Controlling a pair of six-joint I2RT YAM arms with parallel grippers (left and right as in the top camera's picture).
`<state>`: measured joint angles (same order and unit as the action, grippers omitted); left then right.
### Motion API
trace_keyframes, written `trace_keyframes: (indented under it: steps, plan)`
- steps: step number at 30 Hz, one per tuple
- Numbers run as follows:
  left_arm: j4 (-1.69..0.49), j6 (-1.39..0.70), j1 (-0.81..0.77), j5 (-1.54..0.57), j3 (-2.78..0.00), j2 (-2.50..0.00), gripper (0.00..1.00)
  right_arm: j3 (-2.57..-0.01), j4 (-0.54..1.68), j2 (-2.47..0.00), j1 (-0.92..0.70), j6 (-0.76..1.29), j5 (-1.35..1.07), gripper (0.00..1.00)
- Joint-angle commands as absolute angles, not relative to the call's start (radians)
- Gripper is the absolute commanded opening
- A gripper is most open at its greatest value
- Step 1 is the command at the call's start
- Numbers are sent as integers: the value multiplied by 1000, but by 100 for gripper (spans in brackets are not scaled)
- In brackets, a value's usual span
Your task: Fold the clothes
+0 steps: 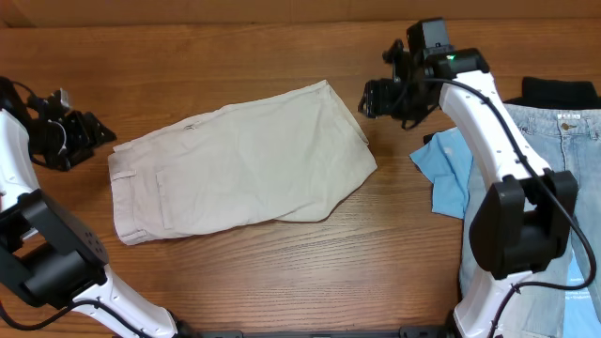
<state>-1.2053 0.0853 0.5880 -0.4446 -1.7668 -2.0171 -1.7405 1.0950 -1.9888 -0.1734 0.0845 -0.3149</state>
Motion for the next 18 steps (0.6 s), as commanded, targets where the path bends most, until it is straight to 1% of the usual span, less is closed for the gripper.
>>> trace_keyframes:
  steps: [1, 3, 5, 6, 8, 9, 10, 11, 12, 13, 14, 15, 16, 17, 18]
  plan:
    - [-1258, 128, 559, -476, -1774, -2027, 53, -1707, 1139, -1988, -188, 56, -315, 90]
    - [-1273, 127, 533, -450, -1745, -2027, 54, -1665, 1129, -2007, -193, 22, -315, 95]
    - [-1268, 126, 502, -441, -1696, -2027, 55, -1611, 1090, -2029, -197, -18, -321, 96]
    - [-1263, 122, 486, -440, -1667, -2027, 53, -1582, 1069, -2043, -198, -63, -347, 94]
    - [-1256, 94, 458, -438, -1609, -2027, 45, -1547, 1056, -2061, -198, -108, -399, 90]
    - [-1251, 81, 447, -438, -1580, -2027, 38, -1538, 1057, -2069, -198, -109, -418, 70]
    - [-1247, 75, 435, -437, -1548, -2027, 30, -1528, 1063, -2076, -198, -109, -442, 48]
    - [-1240, 74, 427, -435, -1517, -2027, 20, -1520, 1072, -2080, -198, -109, -468, 35]
    - [-1232, 74, 420, -434, -1493, -2027, 12, -1514, 1080, -2080, -198, -109, -489, 32]
    - [-1224, 74, 414, -434, -1468, -2027, 8, -1510, 1088, -2080, -198, -109, -512, 31]
    - [-1209, 73, 410, -429, -1444, -2027, 6, -1510, 1100, -2080, -198, -105, -522, 30]
    - [-1191, 65, 406, -414, -1423, -2027, 4, -1510, 1106, -2080, -198, -101, -519, 30]
    - [-1172, 52, 405, -389, -1409, -2027, 4, -1510, 1114, -2080, -198, -101, -518, 45]
    - [-1152, 27, 405, -356, -1394, -2027, 4, -1510, 1122, -2080, -197, -96, -518, 67]
    - [-1138, 8, 405, -329, -1385, -2027, 4, -1512, 1136, -2080, -195, -89, -518, 73]
